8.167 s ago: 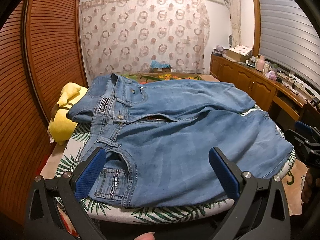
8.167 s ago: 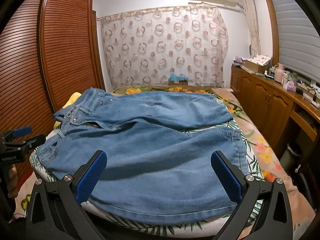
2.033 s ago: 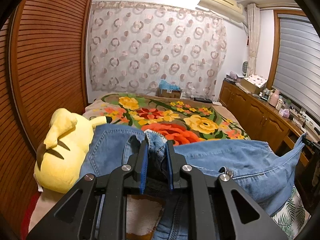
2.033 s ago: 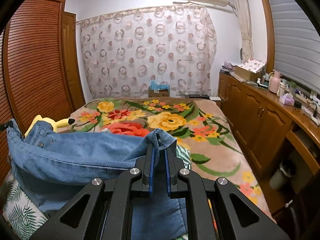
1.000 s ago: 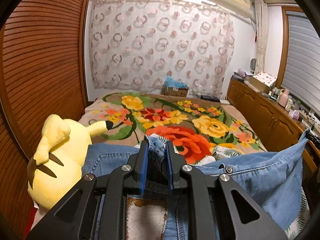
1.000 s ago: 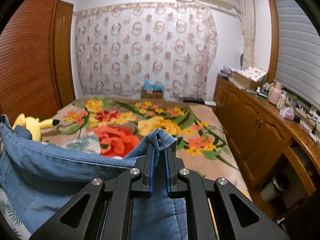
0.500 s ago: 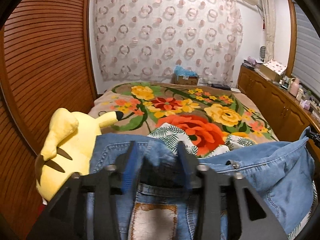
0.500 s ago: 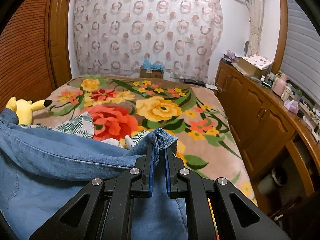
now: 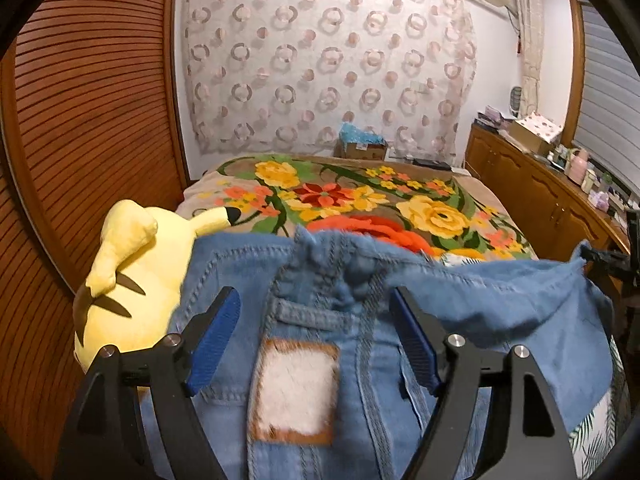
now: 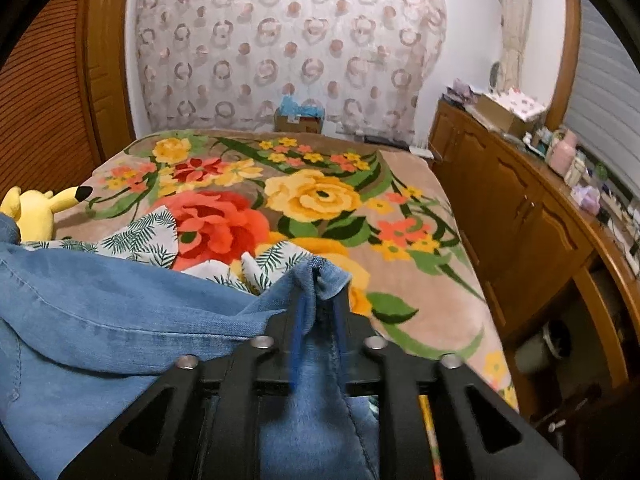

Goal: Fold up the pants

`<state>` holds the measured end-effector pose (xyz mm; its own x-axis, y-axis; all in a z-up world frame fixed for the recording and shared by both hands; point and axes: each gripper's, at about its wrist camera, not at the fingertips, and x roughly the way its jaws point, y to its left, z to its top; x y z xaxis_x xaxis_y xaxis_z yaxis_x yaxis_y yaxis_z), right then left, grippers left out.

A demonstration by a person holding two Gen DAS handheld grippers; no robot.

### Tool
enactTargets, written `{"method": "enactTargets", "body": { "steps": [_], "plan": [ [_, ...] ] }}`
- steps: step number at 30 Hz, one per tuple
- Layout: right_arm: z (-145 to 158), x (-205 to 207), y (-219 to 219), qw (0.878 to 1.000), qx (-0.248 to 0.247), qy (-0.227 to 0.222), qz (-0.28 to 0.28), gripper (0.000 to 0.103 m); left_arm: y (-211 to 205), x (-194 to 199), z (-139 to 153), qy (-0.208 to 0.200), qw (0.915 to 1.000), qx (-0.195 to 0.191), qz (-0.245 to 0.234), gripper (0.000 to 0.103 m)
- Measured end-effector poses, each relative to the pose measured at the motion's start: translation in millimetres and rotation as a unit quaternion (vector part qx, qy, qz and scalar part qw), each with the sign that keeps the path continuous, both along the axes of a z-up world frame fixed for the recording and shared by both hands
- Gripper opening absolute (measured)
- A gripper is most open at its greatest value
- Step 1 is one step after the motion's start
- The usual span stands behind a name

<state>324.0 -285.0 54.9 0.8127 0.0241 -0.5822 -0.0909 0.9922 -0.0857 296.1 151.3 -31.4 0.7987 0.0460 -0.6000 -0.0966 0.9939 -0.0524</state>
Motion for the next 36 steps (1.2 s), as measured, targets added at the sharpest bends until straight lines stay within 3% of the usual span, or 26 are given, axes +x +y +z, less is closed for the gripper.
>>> {"method": "enactTargets", "body": {
  "steps": [3,5,12,16,21,28,34,35,36],
  "plan": [
    [2.1,-9.4,-9.1,1.0,0.011,0.004,-0.005,0.045,-11.4,-9.8,-6.8,0.008,0.9999,0.001,-0.015,0.078],
    [2.4,-18.2,-15.7,1.0,0.024,0.008,-0.004,0.047,-16.9,-15.2,-11.4,0.014,0.9995,-0.005,-0.029,0.078],
    [-2.9,-60.3,-45.6,0.999,0.034,0.034,-0.008,0.047,-22.4,-33.3,-24.1,0.03,0.9988,-0.012,-0.037,0.078],
    [-10.4,-75.3,-61.2,0.997,0.046,0.064,-0.009,0.047,-12.0,-42.0,-29.2,0.039,0.9989,-0.009,-0.023,0.078],
    [-5.8,-87.9,-65.4,0.995,0.061,0.072,-0.011,0.047,-0.8,-53.5,-31.7,0.046,0.9989,-0.004,-0.003,0.078],
    [-15.5,-84.9,-61.2,0.993,0.064,0.099,-0.012,0.047,18.7,-69.4,-40.2,0.055,0.9982,0.002,0.024,0.078],
    [-14.2,-80.4,-56.2,0.992,0.059,0.108,-0.025,0.047,27.8,-71.5,-55.2,0.073,0.997,-0.015,0.02,0.078],
    [-13.8,-80.3,-55.7,0.992,0.058,0.107,-0.025,0.046,27.3,-71.3,-56.4,0.075,0.9969,-0.015,0.018,0.078],
    [-13.2,-80.9,-53.2,0.993,0.056,0.105,-0.021,0.038,27.1,-70.8,-58.0,0.077,0.9968,-0.014,0.016,0.078]
  ]
}}
